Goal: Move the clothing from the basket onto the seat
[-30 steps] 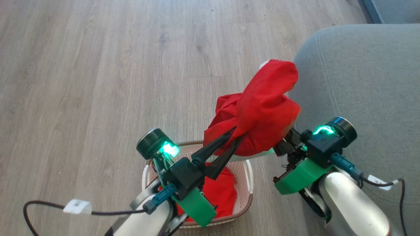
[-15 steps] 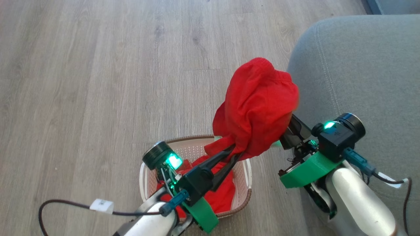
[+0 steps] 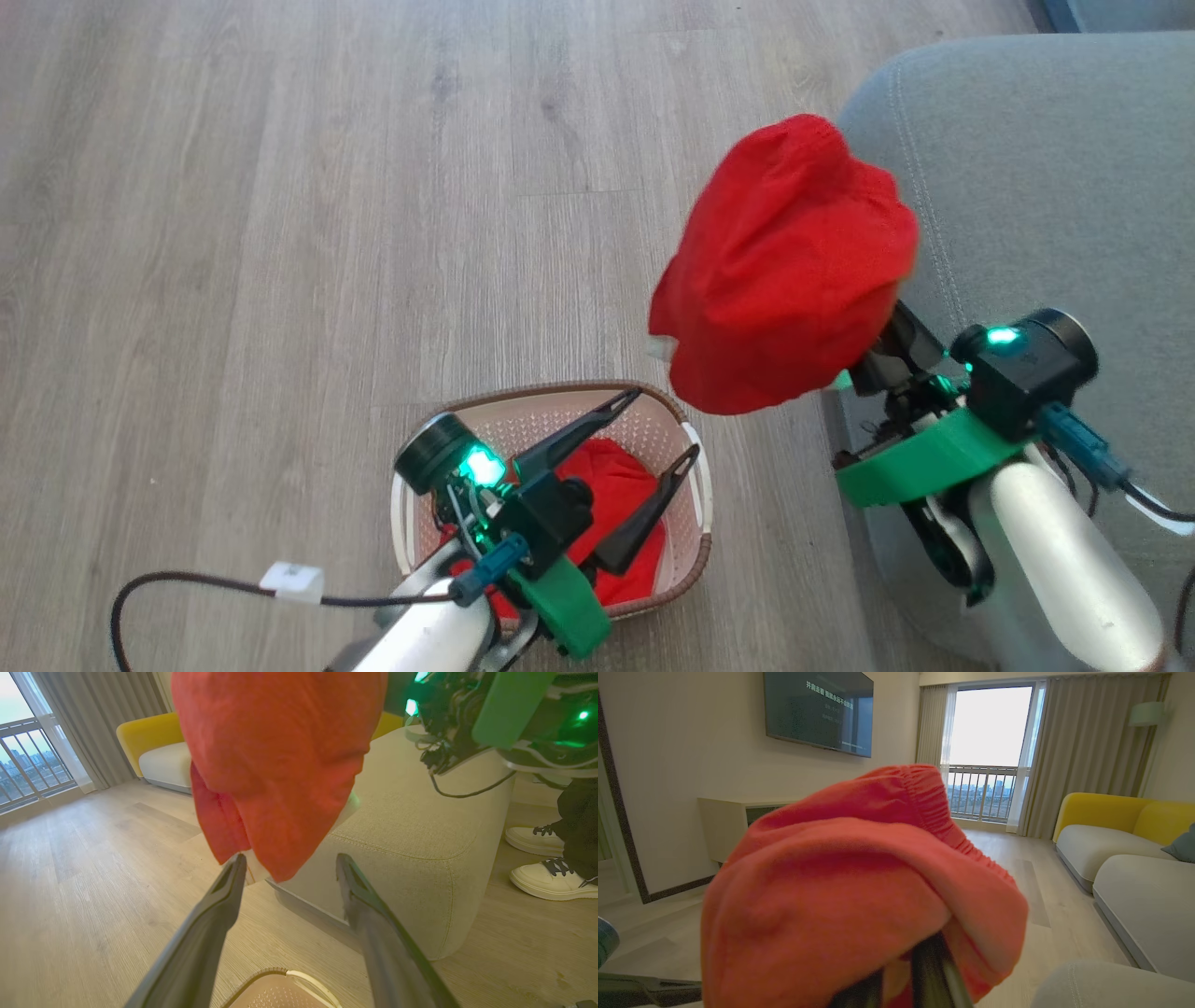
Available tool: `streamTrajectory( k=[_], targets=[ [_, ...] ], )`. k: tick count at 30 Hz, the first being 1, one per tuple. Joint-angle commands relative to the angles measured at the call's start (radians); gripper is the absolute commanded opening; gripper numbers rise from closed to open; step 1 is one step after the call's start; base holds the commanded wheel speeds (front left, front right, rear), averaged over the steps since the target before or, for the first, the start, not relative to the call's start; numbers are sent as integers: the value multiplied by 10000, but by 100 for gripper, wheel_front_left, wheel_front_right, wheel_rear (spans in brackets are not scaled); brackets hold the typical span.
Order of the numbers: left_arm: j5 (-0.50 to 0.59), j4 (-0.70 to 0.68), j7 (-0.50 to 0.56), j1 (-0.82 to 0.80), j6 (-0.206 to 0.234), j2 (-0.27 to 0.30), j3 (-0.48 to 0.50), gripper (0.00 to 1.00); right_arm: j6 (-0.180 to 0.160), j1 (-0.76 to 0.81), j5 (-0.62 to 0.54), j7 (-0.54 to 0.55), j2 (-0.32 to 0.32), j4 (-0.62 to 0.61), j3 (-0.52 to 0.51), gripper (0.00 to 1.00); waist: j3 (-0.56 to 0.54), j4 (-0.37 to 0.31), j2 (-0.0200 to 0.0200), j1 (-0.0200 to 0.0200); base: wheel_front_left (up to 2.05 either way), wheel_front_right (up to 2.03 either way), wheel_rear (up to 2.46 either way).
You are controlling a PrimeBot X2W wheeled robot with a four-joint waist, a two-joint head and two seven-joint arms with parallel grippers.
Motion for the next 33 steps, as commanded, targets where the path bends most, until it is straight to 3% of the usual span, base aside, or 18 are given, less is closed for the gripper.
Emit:
streamTrajectory(
  k=[1, 10, 18, 33],
  targets=[
    [93, -240, -49, -73, -10, -66, 407, 100, -2, 34, -69, -63, 77, -346, 40, 0, 1, -25, 0, 0, 0, 0, 0],
    [-458, -189, -49, 360, -10, -318, 793, 100, -2, 654, -311, -63, -75, -207, -972, 0, -75, -242, 0, 0, 0, 0, 0],
    [-616, 66, -49, 650, -10, -428, 937, 100, -2, 1241, -408, -63, 168, -38, -1845, 0, -112, -372, 0, 0, 0, 0, 0],
    [-775, 433, -49, 664, -10, -477, 1046, 100, -2, 1292, -460, -63, 389, -43, -2214, 0, 50, -826, 0, 0, 0, 0, 0]
  ],
)
